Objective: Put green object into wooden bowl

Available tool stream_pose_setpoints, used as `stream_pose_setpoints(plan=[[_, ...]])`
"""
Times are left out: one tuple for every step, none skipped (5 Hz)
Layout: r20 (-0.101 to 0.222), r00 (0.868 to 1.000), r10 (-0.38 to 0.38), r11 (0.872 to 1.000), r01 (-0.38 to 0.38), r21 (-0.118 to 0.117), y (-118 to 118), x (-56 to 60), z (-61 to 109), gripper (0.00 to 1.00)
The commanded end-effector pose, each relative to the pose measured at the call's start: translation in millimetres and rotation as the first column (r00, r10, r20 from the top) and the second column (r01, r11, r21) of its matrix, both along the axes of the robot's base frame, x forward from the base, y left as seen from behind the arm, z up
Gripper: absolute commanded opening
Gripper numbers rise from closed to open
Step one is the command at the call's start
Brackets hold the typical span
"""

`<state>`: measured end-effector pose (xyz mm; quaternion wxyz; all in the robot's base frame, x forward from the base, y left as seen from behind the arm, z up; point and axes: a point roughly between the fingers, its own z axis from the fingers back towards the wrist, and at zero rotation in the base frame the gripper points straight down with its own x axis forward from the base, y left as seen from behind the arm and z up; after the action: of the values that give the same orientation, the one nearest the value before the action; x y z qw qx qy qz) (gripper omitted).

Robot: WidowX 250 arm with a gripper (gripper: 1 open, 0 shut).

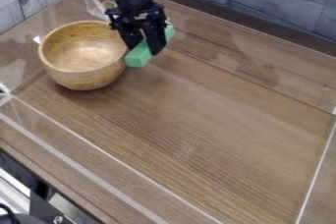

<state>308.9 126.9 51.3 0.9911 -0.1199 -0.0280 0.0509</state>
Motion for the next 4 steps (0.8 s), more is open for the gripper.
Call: stream_pose_setpoints(plan=[[-0.022, 0.999, -0.029, 0.998, 0.031, 0.055, 30.5, -8.6, -11.7, 0.00], [-0.028, 0.999, -0.047, 0.997, 0.048, 0.055, 32.0, -6.6, -17.6, 0.00], [0.003, 0.997, -0.074, 0.996, 0.074, 0.042, 31.8, -12.6, 3.9, 0.00], [0.033, 0.996, -0.088, 0.996, 0.087, 0.029, 38.4, -14.4, 22.7, 0.00]])
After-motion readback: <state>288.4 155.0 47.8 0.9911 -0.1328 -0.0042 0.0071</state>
